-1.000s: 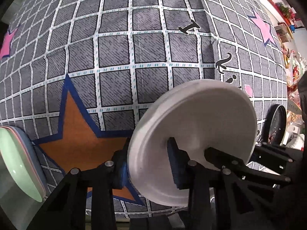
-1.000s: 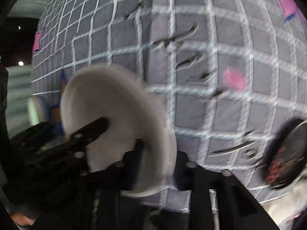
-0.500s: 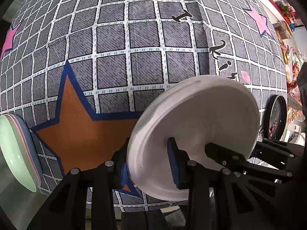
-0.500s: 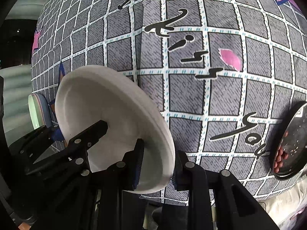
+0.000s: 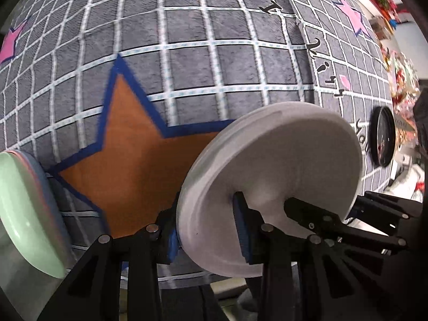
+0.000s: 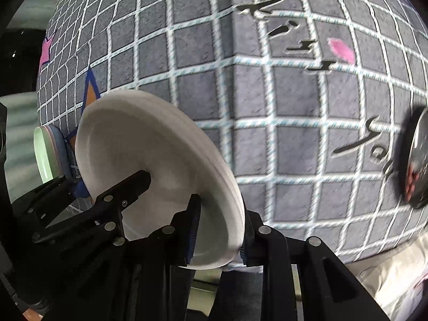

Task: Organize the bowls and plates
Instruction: 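Carry the bowl stack with both grippers onto the green plate stack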

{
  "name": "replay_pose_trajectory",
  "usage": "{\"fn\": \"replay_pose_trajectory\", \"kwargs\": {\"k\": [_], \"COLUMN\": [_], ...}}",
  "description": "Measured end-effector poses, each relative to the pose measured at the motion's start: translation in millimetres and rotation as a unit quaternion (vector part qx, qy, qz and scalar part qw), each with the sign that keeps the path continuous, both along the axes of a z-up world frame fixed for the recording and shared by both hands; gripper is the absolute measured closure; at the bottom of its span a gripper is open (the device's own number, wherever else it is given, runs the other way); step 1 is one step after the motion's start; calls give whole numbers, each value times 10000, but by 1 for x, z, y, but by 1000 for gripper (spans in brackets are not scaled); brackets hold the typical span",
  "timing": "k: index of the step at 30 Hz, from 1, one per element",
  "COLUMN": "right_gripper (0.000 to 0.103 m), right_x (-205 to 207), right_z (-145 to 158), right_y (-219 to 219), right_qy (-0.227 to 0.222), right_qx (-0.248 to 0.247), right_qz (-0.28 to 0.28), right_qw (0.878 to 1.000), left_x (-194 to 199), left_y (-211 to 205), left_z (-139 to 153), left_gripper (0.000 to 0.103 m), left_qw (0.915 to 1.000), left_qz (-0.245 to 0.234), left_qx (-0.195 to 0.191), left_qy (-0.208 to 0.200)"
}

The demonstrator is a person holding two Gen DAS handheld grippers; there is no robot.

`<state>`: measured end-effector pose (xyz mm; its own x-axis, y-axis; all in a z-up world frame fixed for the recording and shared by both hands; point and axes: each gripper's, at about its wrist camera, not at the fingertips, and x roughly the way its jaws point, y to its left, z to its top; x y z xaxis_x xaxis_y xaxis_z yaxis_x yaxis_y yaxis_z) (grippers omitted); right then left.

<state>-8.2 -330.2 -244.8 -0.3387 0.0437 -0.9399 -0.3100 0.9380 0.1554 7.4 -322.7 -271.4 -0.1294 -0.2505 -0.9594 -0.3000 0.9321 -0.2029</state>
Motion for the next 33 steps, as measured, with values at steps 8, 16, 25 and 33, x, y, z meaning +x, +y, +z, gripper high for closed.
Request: {"fn": "replay_pose_trajectory", "kwargs": {"k": [8, 16, 25, 33], "right_gripper": [75, 75, 75, 75], "right_x": [-48, -88, -129, -170], "right_z": [14, 29, 8, -27], "right_y": [68, 182, 294, 363], "right_qy": [-109, -253, -145, -174], "right_qx": [31, 336, 538, 310], "right_qz": [-29, 769, 1438, 1597], "right_qw": [9999, 9962, 9880, 9865], "left_x": [-47, -99, -129, -137], "left_y": [46, 114, 202, 217], "left_z": [27, 64, 67, 48], "left_gripper": [66, 66, 66, 62], "left_qw": [9993, 9927, 9851, 9863], "left_qz": [90, 880, 1472, 1354], "left_qx": [199, 642, 841, 886], "left_qy": [-290, -513, -304, -318]}}
